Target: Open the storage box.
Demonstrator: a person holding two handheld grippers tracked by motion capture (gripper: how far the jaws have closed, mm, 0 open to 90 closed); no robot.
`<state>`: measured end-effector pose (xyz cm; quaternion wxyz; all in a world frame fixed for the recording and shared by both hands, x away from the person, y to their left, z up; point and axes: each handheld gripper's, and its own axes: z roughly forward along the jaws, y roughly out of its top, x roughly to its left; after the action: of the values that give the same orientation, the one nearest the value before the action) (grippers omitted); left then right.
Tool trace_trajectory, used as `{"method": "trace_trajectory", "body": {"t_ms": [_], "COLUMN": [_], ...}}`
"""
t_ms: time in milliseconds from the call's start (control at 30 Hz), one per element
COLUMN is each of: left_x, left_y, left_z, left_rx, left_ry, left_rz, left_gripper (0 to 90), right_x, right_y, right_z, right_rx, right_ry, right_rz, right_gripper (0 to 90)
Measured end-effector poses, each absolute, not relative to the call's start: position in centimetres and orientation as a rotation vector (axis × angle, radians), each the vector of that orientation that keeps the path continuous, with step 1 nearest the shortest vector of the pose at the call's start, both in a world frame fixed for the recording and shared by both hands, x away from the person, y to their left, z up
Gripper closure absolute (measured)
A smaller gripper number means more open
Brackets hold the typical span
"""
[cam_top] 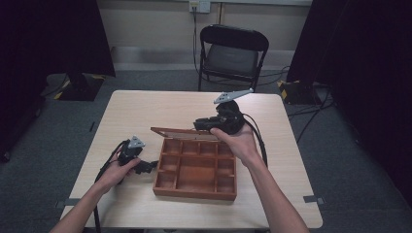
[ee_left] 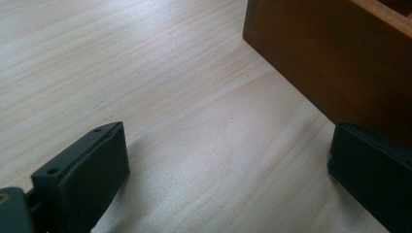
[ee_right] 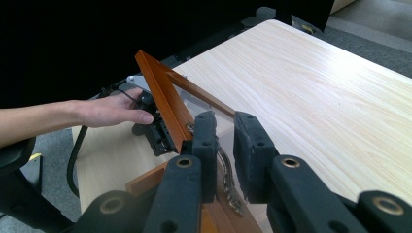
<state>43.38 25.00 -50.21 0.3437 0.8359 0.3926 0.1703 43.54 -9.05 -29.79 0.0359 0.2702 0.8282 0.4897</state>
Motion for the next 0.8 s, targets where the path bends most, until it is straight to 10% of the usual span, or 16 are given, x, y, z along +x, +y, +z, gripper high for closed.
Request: {"method": "trace_trajectory", "body": {"t_ms": [800], "left_x": [43.38], "left_y": [25.00], "left_z": [-50.21], "left_rx": [2.171], "left_ry": [1.020], "left_rz": [0.442], "left_gripper": [0.5], "right_x": [43.54], "right_y": [-9.15], "right_z": [-29.92], "right_rx": [0.834], "right_ry": [2.544], "right_rz": [1.522], "right_gripper": [81.0]}}
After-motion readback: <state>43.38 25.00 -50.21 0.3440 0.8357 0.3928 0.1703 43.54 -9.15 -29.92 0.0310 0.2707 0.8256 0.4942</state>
